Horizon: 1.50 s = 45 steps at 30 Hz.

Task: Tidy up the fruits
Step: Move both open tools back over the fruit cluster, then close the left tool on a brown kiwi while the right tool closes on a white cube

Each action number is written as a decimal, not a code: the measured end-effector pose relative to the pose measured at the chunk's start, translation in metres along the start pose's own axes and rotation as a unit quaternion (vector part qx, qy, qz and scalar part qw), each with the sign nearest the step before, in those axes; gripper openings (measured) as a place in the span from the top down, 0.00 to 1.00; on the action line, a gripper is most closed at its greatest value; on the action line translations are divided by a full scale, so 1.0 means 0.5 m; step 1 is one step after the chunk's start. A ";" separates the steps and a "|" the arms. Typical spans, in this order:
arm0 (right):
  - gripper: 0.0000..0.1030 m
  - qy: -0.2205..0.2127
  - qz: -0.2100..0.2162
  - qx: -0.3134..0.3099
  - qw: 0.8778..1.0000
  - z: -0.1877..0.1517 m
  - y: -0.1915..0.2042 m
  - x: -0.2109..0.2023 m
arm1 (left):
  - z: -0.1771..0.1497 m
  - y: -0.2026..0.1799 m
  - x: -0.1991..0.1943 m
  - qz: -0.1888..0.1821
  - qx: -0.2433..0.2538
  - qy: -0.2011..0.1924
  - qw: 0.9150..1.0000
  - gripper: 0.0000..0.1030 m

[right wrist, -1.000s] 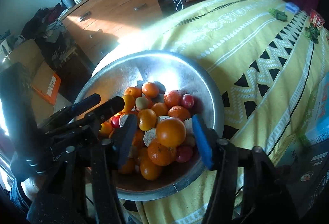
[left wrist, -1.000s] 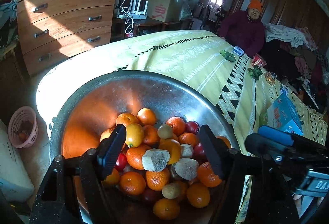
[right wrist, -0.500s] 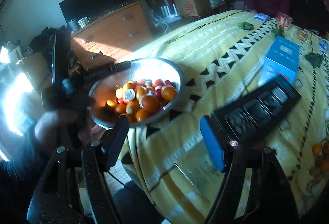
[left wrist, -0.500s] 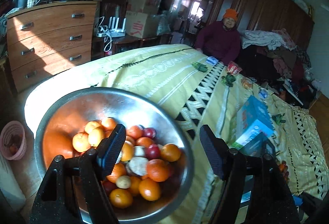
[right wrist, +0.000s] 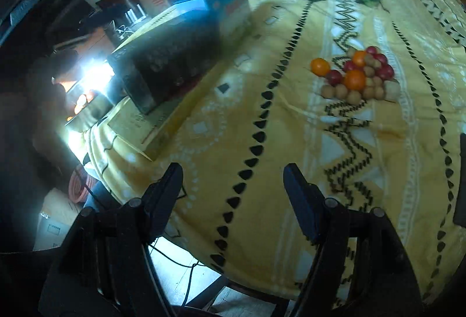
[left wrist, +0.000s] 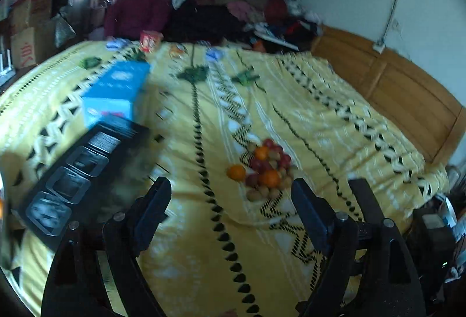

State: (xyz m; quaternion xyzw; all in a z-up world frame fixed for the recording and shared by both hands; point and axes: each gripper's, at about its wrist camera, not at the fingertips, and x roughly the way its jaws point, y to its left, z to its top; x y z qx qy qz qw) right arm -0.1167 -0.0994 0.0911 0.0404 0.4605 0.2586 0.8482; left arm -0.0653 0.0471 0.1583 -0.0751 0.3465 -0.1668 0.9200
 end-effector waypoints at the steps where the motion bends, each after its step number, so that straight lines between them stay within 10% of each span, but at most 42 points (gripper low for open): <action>1: 0.30 -0.001 -0.004 0.010 1.000 -0.002 -0.015 -0.003 | -0.010 -0.014 0.042 -0.007 0.004 0.022 1.000 0.18; 6: 0.30 -0.004 -0.019 0.052 0.998 -0.017 -0.099 -0.015 | -0.056 -0.041 0.220 -0.020 0.006 0.107 0.994 0.44; 16: 0.30 0.005 -0.026 0.112 0.993 -0.036 -0.238 0.009 | -0.076 -0.033 0.390 -0.010 0.006 0.158 0.987 0.48; 23: 0.33 -0.017 -0.028 0.116 0.993 -0.010 -0.285 0.010 | -0.065 -0.042 0.413 -0.015 0.014 0.147 0.989 0.75; 45: 0.54 -0.031 -0.073 0.122 0.989 0.182 -0.429 0.154 | -0.063 -0.033 0.320 -0.005 -0.014 0.106 0.994 0.75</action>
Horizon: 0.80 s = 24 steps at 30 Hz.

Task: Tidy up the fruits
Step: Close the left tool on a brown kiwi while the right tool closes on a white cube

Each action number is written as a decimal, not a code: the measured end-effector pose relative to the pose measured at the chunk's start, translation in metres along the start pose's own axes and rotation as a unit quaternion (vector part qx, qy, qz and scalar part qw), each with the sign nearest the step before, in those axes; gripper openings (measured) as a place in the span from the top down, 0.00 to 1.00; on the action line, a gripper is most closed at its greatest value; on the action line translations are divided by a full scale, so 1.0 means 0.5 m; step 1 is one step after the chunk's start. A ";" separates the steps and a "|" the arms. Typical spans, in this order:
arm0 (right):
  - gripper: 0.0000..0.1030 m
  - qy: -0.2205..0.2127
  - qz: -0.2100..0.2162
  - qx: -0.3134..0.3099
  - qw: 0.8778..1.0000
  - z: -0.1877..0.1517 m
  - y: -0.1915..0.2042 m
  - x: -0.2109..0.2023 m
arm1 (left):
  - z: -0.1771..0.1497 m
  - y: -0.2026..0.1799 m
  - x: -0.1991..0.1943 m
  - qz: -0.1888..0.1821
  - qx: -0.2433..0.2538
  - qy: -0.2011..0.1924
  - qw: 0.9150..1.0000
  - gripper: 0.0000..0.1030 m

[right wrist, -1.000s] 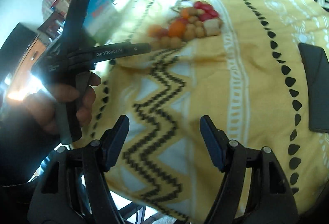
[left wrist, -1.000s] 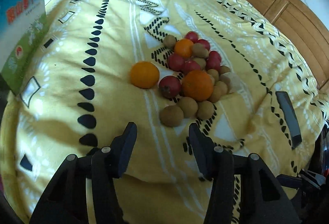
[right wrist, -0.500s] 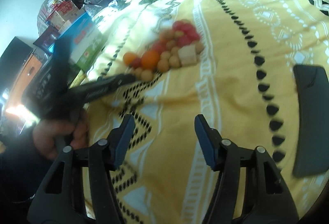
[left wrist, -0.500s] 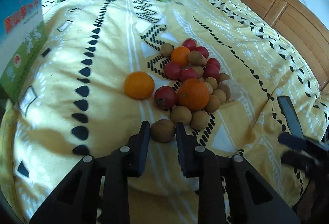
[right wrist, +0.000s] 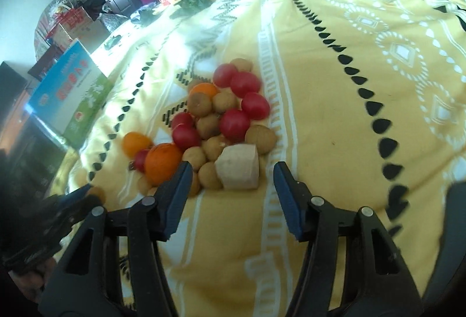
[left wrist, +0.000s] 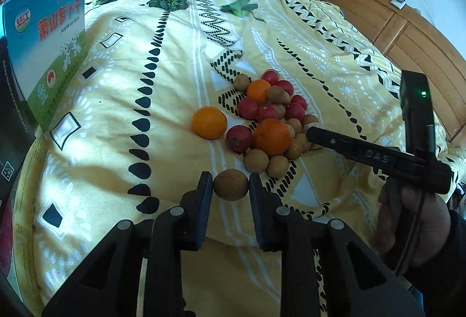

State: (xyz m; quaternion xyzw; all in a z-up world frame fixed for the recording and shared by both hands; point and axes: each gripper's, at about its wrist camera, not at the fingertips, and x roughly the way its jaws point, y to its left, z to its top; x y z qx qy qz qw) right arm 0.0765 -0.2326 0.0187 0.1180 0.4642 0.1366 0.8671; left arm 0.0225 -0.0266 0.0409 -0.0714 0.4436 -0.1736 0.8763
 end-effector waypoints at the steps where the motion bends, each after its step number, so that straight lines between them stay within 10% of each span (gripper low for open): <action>1: 0.55 0.004 0.000 0.001 1.000 -0.001 -0.004 0.005 | 0.000 -0.002 0.001 0.002 0.001 0.000 1.000 0.75; 11: 0.70 -0.022 -0.004 -0.021 1.000 -0.009 0.019 -0.044 | 0.002 -0.014 -0.002 0.082 0.024 -0.003 0.996 0.75; 24: 0.70 -0.028 0.006 -0.048 0.998 -0.049 0.076 -0.098 | 0.006 -0.024 -0.032 0.087 0.029 -0.011 0.996 0.75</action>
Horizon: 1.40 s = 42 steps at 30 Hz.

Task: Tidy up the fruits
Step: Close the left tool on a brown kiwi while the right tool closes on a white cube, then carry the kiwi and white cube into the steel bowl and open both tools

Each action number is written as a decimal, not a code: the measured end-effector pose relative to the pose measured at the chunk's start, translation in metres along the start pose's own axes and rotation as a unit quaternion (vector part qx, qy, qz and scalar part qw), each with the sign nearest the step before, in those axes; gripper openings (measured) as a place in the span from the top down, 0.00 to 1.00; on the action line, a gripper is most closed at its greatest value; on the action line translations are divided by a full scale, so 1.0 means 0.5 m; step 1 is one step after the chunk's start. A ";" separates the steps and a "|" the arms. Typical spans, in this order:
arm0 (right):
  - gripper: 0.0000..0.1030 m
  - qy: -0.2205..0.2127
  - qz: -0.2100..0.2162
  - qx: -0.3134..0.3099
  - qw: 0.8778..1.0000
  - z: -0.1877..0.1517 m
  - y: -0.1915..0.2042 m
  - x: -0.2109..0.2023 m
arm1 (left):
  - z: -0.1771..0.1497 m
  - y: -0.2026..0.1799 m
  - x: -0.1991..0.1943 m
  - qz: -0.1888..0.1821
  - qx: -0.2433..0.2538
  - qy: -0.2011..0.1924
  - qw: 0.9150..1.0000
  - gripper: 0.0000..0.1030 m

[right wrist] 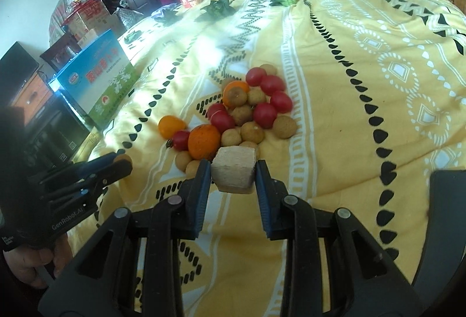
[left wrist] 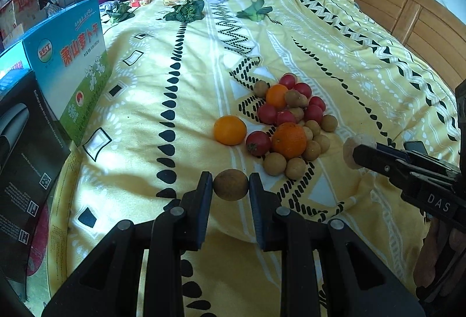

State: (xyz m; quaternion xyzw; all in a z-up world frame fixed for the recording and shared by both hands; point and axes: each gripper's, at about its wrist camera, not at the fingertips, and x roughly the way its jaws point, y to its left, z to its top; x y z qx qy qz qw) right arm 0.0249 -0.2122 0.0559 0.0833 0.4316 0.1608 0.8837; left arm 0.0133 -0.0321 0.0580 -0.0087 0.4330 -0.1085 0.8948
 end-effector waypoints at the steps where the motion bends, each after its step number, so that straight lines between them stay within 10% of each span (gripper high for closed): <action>1: 0.70 0.000 0.001 -0.001 1.000 -0.001 0.003 -0.001 | 0.000 0.001 -0.002 0.001 0.000 -0.001 1.000 0.75; 10: 0.70 -0.011 0.008 -0.018 1.000 0.011 0.047 -0.029 | 0.013 0.017 -0.058 0.004 -0.008 -0.020 1.000 0.75; 16: 0.70 -0.050 0.034 -0.062 0.996 0.073 0.156 -0.088 | 0.057 0.098 -0.222 0.011 -0.042 -0.100 0.994 0.75; 25: 0.70 -0.085 0.150 -0.175 0.969 0.162 0.510 -0.138 | 0.016 0.435 -0.482 0.136 -0.164 -0.184 0.959 0.75; 34: 0.70 -0.004 0.267 -0.262 0.927 0.130 0.894 -0.034 | -0.134 0.801 -0.549 0.242 -0.314 -0.133 0.908 0.75; 42: 0.70 0.092 0.279 -0.295 0.909 0.058 1.039 0.120 | -0.186 0.872 -0.502 0.237 -0.331 -0.097 0.908 0.75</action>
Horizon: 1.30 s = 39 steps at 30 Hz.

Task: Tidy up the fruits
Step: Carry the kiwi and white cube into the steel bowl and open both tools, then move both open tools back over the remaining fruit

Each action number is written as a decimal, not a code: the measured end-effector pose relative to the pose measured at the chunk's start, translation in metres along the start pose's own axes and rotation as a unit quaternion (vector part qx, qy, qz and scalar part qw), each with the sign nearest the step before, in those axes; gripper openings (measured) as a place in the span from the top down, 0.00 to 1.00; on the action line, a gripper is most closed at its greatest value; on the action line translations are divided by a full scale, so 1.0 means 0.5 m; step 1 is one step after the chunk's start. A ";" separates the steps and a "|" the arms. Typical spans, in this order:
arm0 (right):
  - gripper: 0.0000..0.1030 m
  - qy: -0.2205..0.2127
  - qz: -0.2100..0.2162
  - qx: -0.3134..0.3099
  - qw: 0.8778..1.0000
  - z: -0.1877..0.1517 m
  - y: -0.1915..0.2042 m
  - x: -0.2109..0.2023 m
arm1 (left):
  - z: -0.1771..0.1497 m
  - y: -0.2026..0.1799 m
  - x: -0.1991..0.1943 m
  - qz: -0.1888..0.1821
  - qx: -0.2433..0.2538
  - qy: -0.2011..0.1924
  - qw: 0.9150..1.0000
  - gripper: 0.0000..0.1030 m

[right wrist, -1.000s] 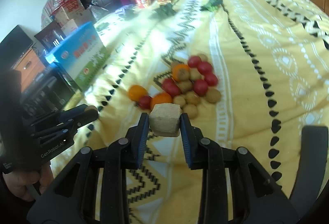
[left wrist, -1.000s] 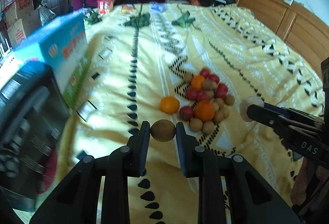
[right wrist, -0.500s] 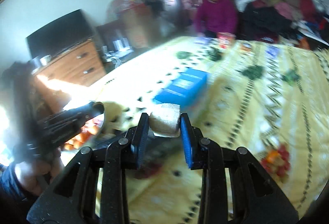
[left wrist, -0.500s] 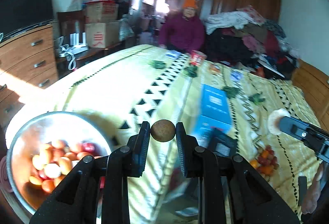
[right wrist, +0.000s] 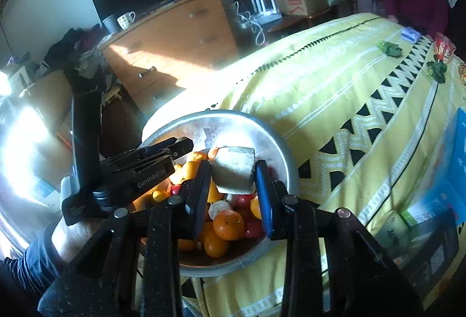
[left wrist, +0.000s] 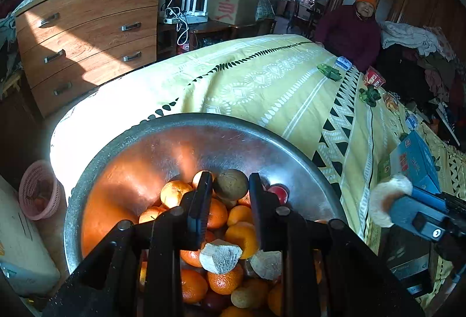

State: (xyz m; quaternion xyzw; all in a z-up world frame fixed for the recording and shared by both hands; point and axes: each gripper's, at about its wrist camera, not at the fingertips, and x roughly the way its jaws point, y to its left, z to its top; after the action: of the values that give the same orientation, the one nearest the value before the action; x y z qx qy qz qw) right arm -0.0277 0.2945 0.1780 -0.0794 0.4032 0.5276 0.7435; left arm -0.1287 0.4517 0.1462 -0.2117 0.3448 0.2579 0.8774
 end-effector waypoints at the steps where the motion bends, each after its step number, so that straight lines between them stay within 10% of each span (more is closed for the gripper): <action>1: 0.70 0.006 0.000 0.003 1.000 0.001 -0.004 0.013 | -0.002 0.001 0.004 -0.001 0.003 0.002 1.000 0.75; 4: 0.69 0.026 0.006 0.015 1.000 -0.003 -0.012 0.043 | -0.003 0.007 0.023 0.000 0.005 0.009 1.000 0.74; 8: 0.63 0.030 0.003 0.009 1.000 -0.006 -0.004 0.041 | -0.003 0.025 0.012 0.009 -0.006 0.003 1.000 0.45; 14: 0.47 -0.063 -0.013 0.011 0.998 -0.021 -0.002 -0.122 | 0.002 -0.017 -0.063 0.025 0.010 -0.043 0.999 0.43; 16: 0.43 -0.109 -0.041 0.009 0.993 -0.063 -0.016 -0.208 | -0.002 -0.073 -0.109 0.005 0.035 -0.073 0.997 0.42; 20: 0.15 -0.191 -0.162 0.028 0.968 -0.199 -0.064 -0.375 | -0.045 -0.249 -0.233 -0.060 0.100 -0.159 0.980 0.00; 23: 0.10 -0.206 -0.255 0.064 0.943 -0.321 -0.132 -0.474 | -0.104 -0.391 -0.292 -0.131 0.145 -0.191 0.962 0.00; 26: 0.05 -0.180 -0.328 0.124 0.919 -0.443 -0.233 -0.531 | -0.187 -0.533 -0.277 -0.217 0.185 -0.125 0.950 0.00; 30: 0.05 -0.117 -0.382 0.210 0.892 -0.596 -0.369 -0.558 | -0.329 -0.683 -0.194 -0.245 0.249 -0.039 0.936 0.00; 35: 0.05 -0.051 -0.375 0.255 0.890 -0.692 -0.485 -0.527 | -0.475 -0.786 -0.038 -0.199 0.305 0.061 0.929 0.00; 39: 0.05 -0.034 -0.356 0.273 0.893 -0.723 -0.541 -0.511 | -0.519 -0.797 0.046 -0.147 0.294 0.094 0.940 0.00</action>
State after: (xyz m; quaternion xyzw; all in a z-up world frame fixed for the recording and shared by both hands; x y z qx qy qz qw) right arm -0.0148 -0.2026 0.0299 0.0070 0.4507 0.0991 0.8872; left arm -0.0043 0.0063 0.0324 -0.0157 0.4509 -0.0074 0.8924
